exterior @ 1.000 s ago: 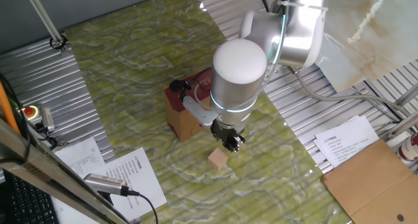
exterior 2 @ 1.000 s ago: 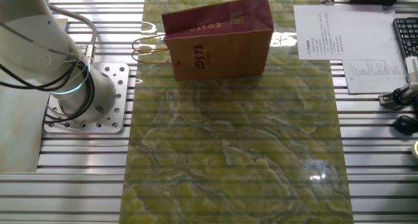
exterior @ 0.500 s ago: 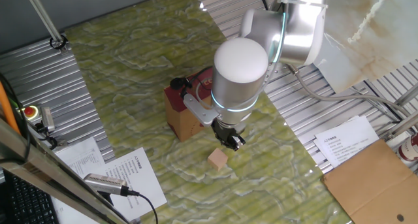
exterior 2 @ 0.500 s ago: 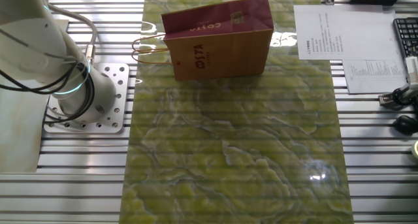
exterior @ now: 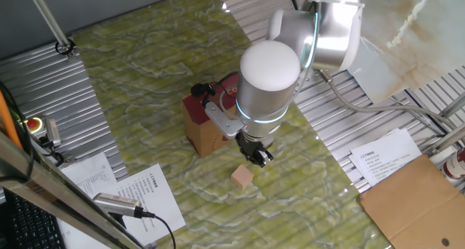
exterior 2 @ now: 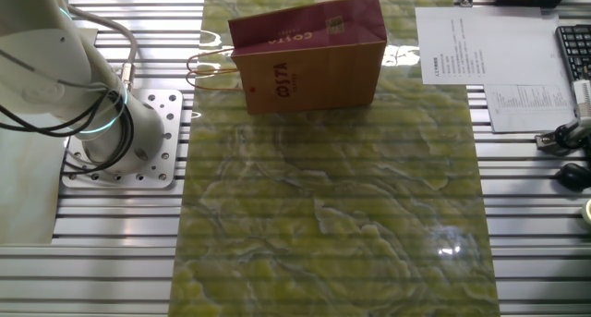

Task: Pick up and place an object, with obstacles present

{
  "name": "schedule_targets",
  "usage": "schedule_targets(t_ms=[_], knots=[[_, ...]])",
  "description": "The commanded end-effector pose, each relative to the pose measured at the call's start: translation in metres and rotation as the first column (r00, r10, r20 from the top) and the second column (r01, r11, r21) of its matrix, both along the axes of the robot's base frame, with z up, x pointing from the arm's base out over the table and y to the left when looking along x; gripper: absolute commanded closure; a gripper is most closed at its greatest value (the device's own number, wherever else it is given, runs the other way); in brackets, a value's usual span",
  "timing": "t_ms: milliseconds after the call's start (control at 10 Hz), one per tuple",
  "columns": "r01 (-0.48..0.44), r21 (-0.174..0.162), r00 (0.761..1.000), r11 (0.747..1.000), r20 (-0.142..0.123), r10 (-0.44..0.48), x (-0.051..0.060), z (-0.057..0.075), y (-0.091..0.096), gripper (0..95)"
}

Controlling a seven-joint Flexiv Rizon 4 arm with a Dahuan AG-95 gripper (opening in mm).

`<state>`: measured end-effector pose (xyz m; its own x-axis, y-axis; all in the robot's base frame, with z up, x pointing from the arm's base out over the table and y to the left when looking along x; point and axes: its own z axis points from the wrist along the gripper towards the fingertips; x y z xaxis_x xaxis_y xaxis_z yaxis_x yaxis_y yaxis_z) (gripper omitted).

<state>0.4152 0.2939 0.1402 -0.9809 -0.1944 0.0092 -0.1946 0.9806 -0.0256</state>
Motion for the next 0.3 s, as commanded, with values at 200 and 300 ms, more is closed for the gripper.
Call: schedule_targets(t_ms=[200, 300], knots=[[-0.04, -0.007, 0.999, 0.999, -0.001, 0.04, 0.0011, -0.0005, 0.0008, 95.0], [-0.045, -0.004, 0.999, 0.999, -0.001, 0.045, 0.0011, -0.0005, 0.0008, 95.0]])
